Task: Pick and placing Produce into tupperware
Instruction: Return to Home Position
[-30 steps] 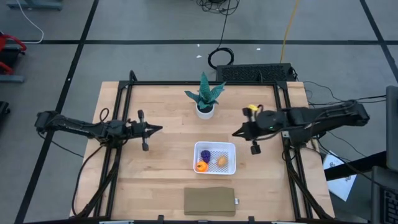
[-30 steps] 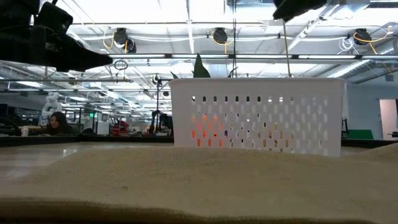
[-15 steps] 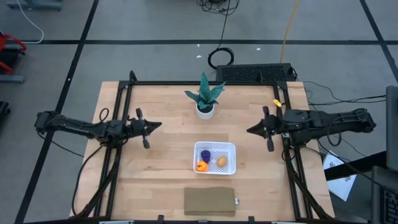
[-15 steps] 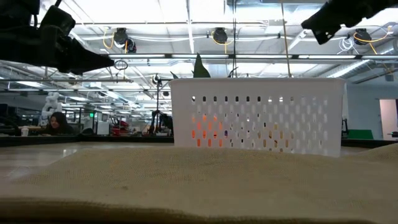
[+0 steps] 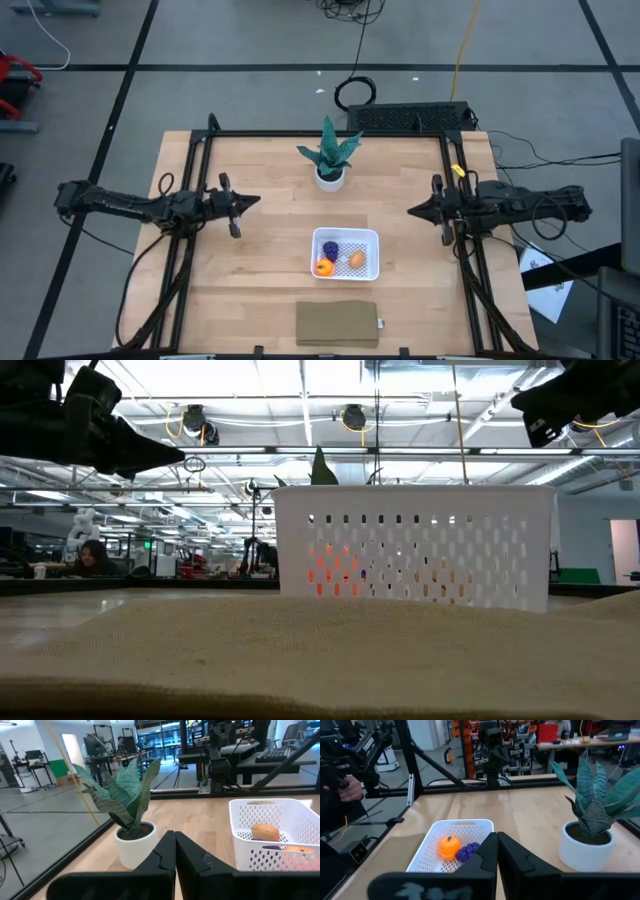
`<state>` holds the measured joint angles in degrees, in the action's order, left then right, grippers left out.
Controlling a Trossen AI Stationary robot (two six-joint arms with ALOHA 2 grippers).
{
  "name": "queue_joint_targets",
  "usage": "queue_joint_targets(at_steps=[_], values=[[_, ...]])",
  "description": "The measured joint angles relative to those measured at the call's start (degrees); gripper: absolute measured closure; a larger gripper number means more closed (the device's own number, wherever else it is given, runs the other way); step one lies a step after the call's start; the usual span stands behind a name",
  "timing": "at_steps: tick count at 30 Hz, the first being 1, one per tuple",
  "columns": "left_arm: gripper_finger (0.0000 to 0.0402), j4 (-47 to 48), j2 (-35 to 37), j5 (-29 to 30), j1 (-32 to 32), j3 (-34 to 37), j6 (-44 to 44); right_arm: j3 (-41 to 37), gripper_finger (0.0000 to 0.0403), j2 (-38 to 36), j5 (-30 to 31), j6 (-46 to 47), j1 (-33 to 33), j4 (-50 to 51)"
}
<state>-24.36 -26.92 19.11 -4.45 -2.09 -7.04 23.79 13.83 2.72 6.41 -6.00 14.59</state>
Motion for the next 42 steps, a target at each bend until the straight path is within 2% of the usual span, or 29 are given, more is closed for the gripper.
queue_joint_targets(at_steps=[19,26,34,42], values=[[0.0401,-1.96,0.00,0.46,-0.02,0.00,-2.32,-5.28,0.0403,-13.37,-0.35,0.68,0.00,-0.26],[0.0401,-2.23,0.00,1.80,-0.02,0.00,-2.81,-10.62,0.0403,-13.63,0.35,3.27,0.04,-8.62],[0.0401,-0.75,-0.02,1.91,-0.02,0.00,-3.29,-12.50,0.0403,-13.63,0.10,2.70,0.07,-9.07],[0.0401,4.53,-0.02,-10.82,-0.02,0.00,-4.69,-12.50,0.0403,-13.63,-2.25,0.37,0.06,-8.22]])
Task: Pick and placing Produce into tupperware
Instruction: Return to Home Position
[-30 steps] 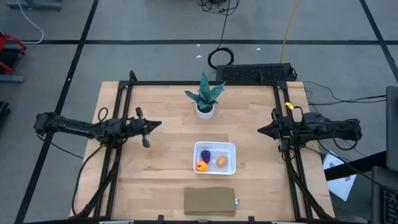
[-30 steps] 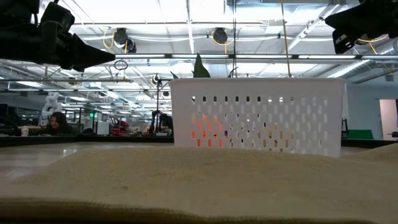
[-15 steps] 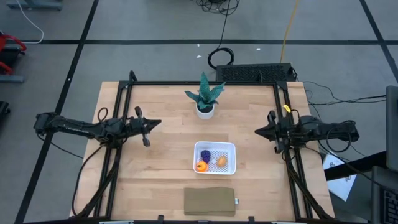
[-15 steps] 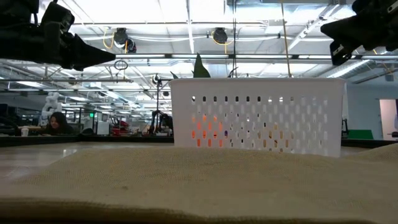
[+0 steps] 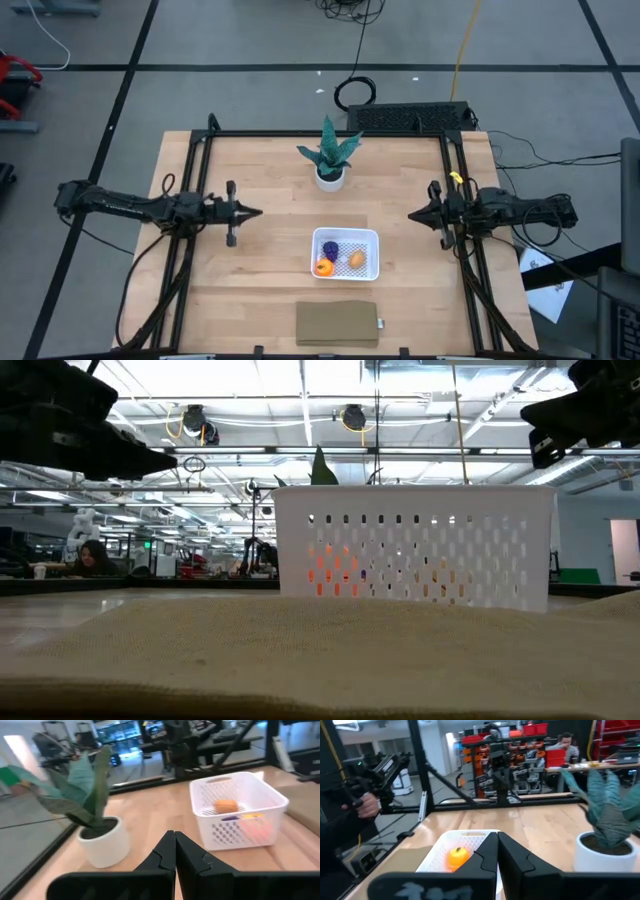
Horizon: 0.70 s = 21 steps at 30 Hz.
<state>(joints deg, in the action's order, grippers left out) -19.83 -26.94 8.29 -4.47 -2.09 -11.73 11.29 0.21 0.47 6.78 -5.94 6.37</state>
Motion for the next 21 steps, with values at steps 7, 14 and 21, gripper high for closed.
queue_joint_targets(at_steps=[7,14,21], values=[[0.0401,-0.05,0.00,0.86,1.98,0.00,1.61,0.00,0.0403,0.00,-0.65,-0.52,0.00,1.14],[0.0401,-1.58,0.11,-0.78,9.20,0.00,4.52,0.00,0.0403,-0.08,-0.57,-0.76,0.00,1.21],[0.0401,-2.94,2.60,-6.79,8.18,0.00,2.23,-0.01,0.0403,-0.09,-0.59,-0.23,0.00,1.01]])
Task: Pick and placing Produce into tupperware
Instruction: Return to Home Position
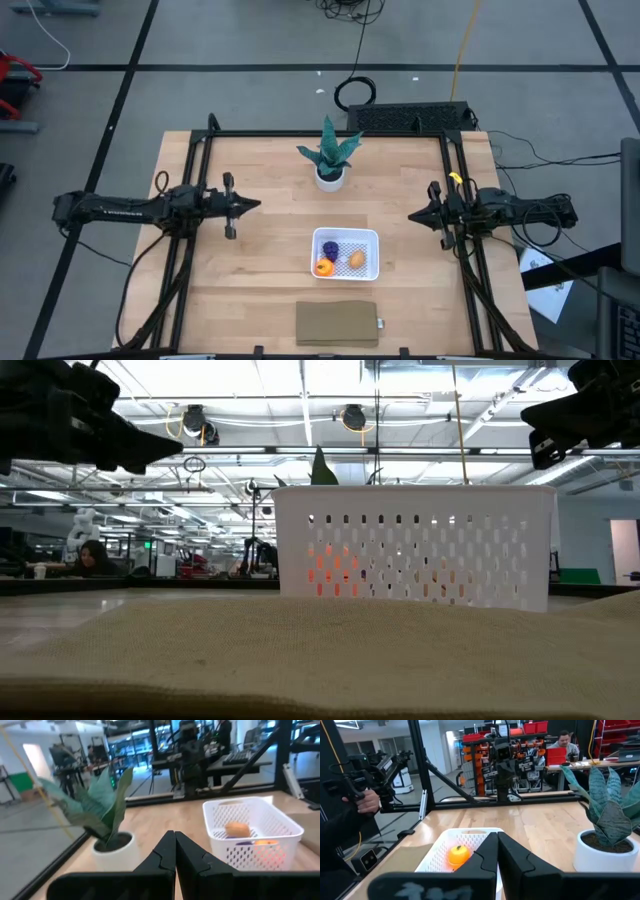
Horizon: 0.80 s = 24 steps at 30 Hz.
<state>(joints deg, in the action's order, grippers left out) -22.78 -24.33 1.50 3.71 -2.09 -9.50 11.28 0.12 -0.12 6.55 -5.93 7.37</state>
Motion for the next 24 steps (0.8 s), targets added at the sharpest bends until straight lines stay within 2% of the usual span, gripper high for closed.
queue_joint_targets(at_steps=[8,15,24], values=[[0.0401,2.58,5.59,1.22,-4.04,-0.01,-2.25,0.01,0.0403,-0.02,-0.04,0.48,-0.02,-2.40],[0.0401,11.51,11.30,5.43,-6.56,-0.02,-1.94,0.01,0.0403,-0.02,-0.11,1.77,-0.04,-2.42],[0.0401,23.16,18.06,7.73,-9.19,-2.35,0.61,0.01,0.0403,-0.02,-0.15,1.79,-0.04,-1.39]])
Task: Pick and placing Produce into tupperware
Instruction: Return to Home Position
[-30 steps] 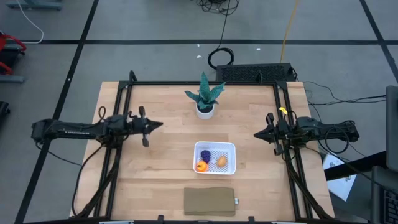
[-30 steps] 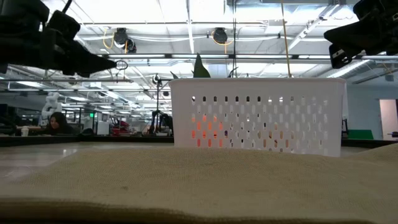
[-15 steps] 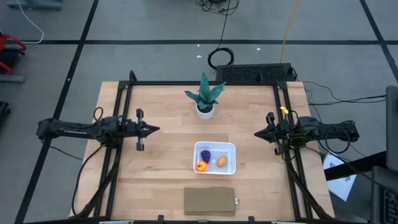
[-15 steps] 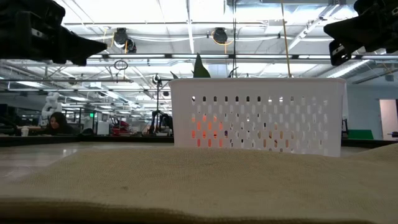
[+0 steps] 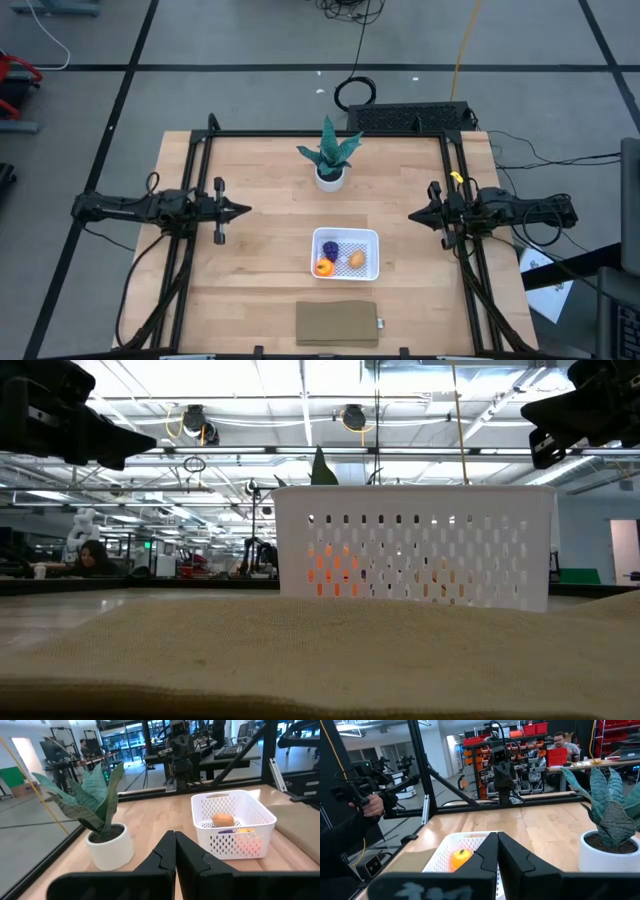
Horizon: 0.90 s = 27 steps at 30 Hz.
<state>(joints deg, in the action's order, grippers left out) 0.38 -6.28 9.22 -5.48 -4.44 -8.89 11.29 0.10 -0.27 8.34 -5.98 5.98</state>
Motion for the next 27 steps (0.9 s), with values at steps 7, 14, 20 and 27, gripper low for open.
queue_joint_targets(at_steps=[7,14,20,27], values=[[0.0401,3.33,2.31,2.65,-2.40,-0.32,0.09,0.00,0.0403,0.00,0.00,0.00,0.00,0.67],[0.0401,4.13,2.35,4.97,-3.92,-0.32,0.53,0.00,0.0403,0.00,-0.01,0.63,0.00,1.15],[0.0401,4.12,2.35,6.02,-4.47,-0.32,0.68,0.00,0.0403,0.01,-0.02,0.20,0.00,1.21],[0.0397,4.11,2.27,5.89,-4.47,-0.32,2.63,0.00,0.0403,0.02,-0.02,1.07,0.00,2.31]])
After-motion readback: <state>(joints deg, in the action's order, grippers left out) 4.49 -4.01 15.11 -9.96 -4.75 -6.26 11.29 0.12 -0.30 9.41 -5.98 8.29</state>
